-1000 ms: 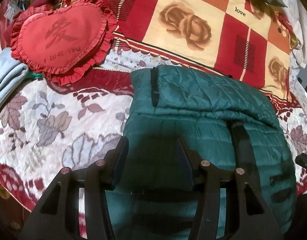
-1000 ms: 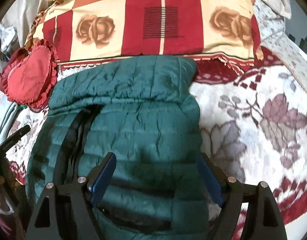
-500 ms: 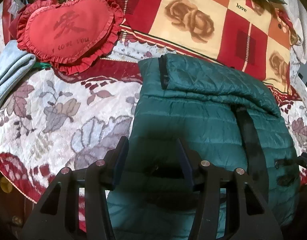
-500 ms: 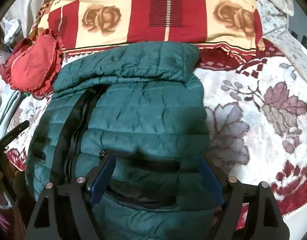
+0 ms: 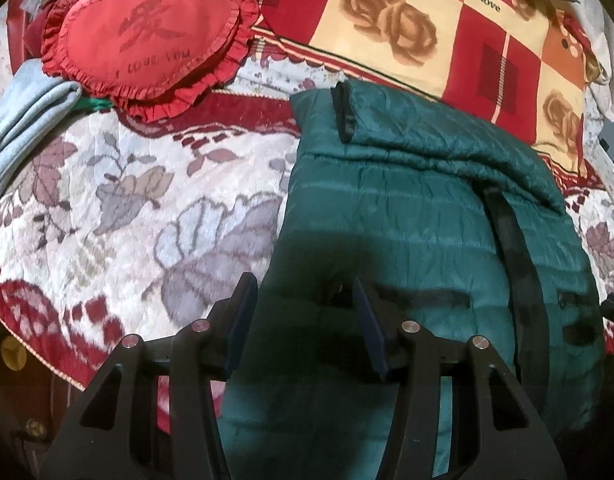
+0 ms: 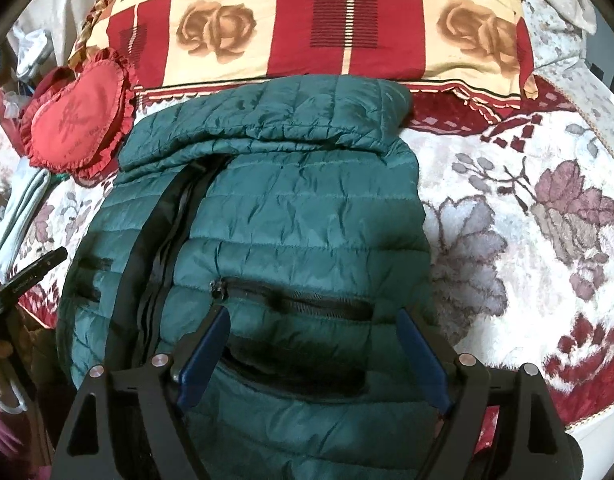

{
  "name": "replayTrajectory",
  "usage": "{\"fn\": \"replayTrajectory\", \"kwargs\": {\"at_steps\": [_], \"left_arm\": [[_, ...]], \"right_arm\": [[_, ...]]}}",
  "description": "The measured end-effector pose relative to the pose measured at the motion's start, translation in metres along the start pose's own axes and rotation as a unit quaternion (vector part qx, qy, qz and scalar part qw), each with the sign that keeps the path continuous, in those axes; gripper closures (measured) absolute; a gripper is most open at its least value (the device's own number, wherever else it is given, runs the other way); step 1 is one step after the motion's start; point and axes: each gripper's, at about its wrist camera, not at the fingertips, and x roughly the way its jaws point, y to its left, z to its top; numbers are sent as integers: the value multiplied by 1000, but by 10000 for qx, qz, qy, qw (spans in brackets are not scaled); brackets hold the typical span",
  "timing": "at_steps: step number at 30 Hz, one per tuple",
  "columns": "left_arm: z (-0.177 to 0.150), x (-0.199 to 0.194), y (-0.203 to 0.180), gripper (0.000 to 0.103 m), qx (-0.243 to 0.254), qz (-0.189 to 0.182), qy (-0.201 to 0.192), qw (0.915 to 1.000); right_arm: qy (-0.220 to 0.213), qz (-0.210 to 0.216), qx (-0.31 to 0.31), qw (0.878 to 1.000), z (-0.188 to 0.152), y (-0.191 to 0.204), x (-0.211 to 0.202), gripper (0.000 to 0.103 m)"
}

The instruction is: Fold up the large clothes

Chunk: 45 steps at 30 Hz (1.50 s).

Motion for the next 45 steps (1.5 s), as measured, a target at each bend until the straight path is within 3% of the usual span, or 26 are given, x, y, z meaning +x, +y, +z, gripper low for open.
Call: {"fn": "replayTrajectory", "kwargs": {"at_steps": [5, 15, 23, 27, 36, 39, 42, 45], "left_arm": [[-20, -6, 22, 54, -198, -216, 202, 9994], [-56, 2, 48, 54, -585, -501, 890, 9930], [-74, 6, 61, 54, -806, -745, 1089, 9880], [-80, 5, 61, 53, -739, -821, 1193, 9867], [-93, 3, 68, 51, -709, -1067, 1365, 9823], [-94, 7, 73, 41, -968, -1137, 1364, 9793], [-97, 12, 73, 39, -1108, -1317, 1446, 9744], [-98, 12, 68, 38, -1058, -1300, 1442, 9753]], "right_arm": [[70, 0, -223, 9997, -13, 1, -11, 20], [529, 126, -81, 9985, -53, -14, -14, 18], [809, 205, 222, 9963, -77, -31, -12, 15], [994, 447, 368, 9934, -86, -35, -3, 15], [1036, 651, 173, 9923, -90, -25, -3, 11], [1038, 816, 237, 9910, -89, -27, -5, 11], [1108, 928, 327, 9890, -89, -30, -4, 11], [1207, 989, 365, 9871, -91, -30, 0, 11]]}}
